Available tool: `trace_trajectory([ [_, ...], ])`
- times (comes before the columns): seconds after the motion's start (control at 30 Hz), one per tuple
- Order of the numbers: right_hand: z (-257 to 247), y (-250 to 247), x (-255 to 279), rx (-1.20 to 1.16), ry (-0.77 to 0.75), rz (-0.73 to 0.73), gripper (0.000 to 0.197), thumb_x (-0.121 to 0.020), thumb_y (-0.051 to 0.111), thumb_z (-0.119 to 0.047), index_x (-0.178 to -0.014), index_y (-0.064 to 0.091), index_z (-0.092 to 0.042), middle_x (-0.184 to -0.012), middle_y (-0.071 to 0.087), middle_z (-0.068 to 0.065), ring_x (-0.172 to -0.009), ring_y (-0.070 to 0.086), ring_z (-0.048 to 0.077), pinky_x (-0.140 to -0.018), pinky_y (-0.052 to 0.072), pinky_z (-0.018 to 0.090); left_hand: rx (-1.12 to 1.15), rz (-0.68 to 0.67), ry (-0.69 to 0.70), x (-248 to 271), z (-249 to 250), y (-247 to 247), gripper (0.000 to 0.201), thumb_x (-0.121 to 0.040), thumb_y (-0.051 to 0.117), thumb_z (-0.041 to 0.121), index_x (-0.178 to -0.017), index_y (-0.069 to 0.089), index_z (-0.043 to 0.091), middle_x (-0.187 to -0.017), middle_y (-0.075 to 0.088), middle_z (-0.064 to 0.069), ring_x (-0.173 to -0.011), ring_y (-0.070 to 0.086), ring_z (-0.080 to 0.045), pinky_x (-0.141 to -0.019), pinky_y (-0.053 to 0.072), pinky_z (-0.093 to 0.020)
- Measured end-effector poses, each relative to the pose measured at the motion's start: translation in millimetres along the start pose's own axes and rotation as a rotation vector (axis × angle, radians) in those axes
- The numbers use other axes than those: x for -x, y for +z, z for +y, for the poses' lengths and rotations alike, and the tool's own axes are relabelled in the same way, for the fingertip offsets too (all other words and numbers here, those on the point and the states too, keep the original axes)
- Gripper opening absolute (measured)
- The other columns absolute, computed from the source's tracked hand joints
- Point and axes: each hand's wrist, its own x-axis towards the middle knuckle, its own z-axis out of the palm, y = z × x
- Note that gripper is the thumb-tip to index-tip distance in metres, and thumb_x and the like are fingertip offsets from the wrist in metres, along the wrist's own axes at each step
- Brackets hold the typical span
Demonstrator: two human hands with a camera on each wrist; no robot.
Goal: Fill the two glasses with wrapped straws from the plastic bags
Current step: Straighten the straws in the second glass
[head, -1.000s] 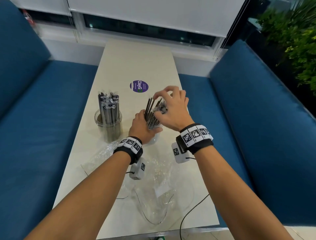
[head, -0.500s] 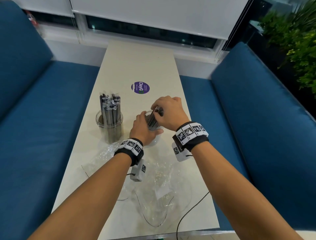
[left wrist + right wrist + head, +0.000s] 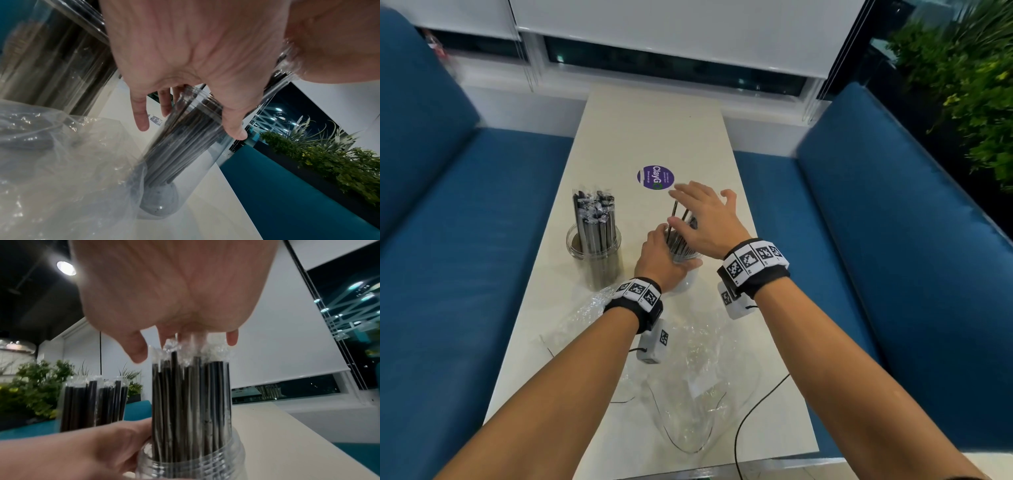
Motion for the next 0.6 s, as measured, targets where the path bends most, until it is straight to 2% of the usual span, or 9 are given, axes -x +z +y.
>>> trace_trajectory([
  [0.03,-1,0,-2,-0.01,0.009,-0.029,0.044,-0.105,0.042,-0.044,-0.142,0.058,-0.025,-0.151,0.056,-0.006,-0.147,0.04,0.017,-0.118,0.013,0.058,-0.004,-0.001,0.001,0,0,0,0.112,-0.074,0.091,0.053,-0.16,0.032,0.012,-0.154,0.043,-0.012,-0.144,0.046,-0.032,-0.119,0.043,-0.051],
  [0.1,-3,-3,-6,-0.048,0.043,-0.034,0.045,-0.108,0.031,-0.035,-0.112,0.072,-0.016,-0.12,0.072,0.0,-0.127,0.055,0.021,-0.114,0.017,0.054,-0.002,-0.001,0.007,2,1,-1,0.115,-0.076,0.091,0.05,-0.162,0.027,0.01,-0.158,0.04,-0.013,-0.146,0.044,-0.032,-0.121,0.041,-0.048],
  [0.13,-4,-5,-7,-0.053,0.068,-0.005,0.049,-0.107,0.029,-0.033,-0.098,0.073,-0.013,-0.106,0.074,0.001,-0.116,0.058,0.022,-0.112,0.02,0.052,0.003,-0.001,0.009,3,2,-1,0.115,-0.077,0.091,0.049,-0.163,0.026,0.009,-0.158,0.04,-0.013,-0.147,0.043,-0.032,-0.121,0.04,-0.047],
  [0.2,-2,-7,-9,-0.025,0.102,0.055,0.048,-0.105,0.033,-0.032,-0.082,0.071,-0.012,-0.092,0.072,0.0,-0.103,0.058,0.021,-0.108,0.025,0.05,0.004,0.002,0.015,3,2,-1,0.116,-0.077,0.091,0.049,-0.163,0.025,0.009,-0.158,0.04,-0.013,-0.147,0.043,-0.032,-0.121,0.04,-0.046],
  [0.27,2,-4,-11,0.005,0.108,0.047,0.044,-0.103,0.039,-0.032,-0.081,0.072,-0.014,-0.098,0.073,-0.003,-0.104,0.057,0.02,-0.106,0.028,0.051,0.001,0.003,0.007,3,2,-1,0.117,-0.076,0.091,0.05,-0.163,0.025,0.01,-0.159,0.04,-0.012,-0.148,0.042,-0.032,-0.121,0.04,-0.048],
  [0.37,10,-1,-13,-0.042,0.111,0.017,0.044,-0.104,0.04,-0.032,-0.086,0.078,-0.018,-0.122,0.073,-0.009,-0.115,0.057,0.016,-0.106,0.028,0.051,-0.011,-0.004,-0.008,2,3,-1,0.117,-0.076,0.091,0.051,-0.163,0.025,0.012,-0.159,0.039,-0.01,-0.148,0.041,-0.031,-0.121,0.04,-0.048],
  [0.43,15,-1,-14,-0.074,0.134,0.034,0.047,-0.103,0.038,-0.031,-0.082,0.078,-0.017,-0.12,0.073,-0.008,-0.11,0.059,0.016,-0.103,0.03,0.049,-0.015,-0.005,-0.009,2,4,-1,0.117,-0.076,0.091,0.052,-0.164,0.025,0.012,-0.159,0.039,-0.01,-0.147,0.042,-0.031,-0.121,0.04,-0.048],
  [0.5,16,0,-14,-0.071,0.146,0.005,0.051,-0.103,0.034,-0.03,-0.079,0.076,-0.013,-0.109,0.074,-0.004,-0.103,0.061,0.019,-0.105,0.029,0.05,-0.02,-0.005,-0.012,2,3,0,0.117,-0.076,0.091,0.052,-0.163,0.025,0.013,-0.159,0.039,-0.01,-0.147,0.041,-0.031,-0.121,0.04,-0.048],
  [0.6,17,-1,-11,-0.102,0.129,0.03,0.051,-0.103,0.032,-0.03,-0.079,0.074,-0.014,-0.115,0.074,-0.005,-0.11,0.059,0.018,-0.108,0.026,0.052,-0.024,-0.003,-0.008,3,3,0,0.116,-0.076,0.091,0.052,-0.163,0.025,0.013,-0.159,0.039,-0.01,-0.147,0.041,-0.031,-0.12,0.04,-0.047],
])
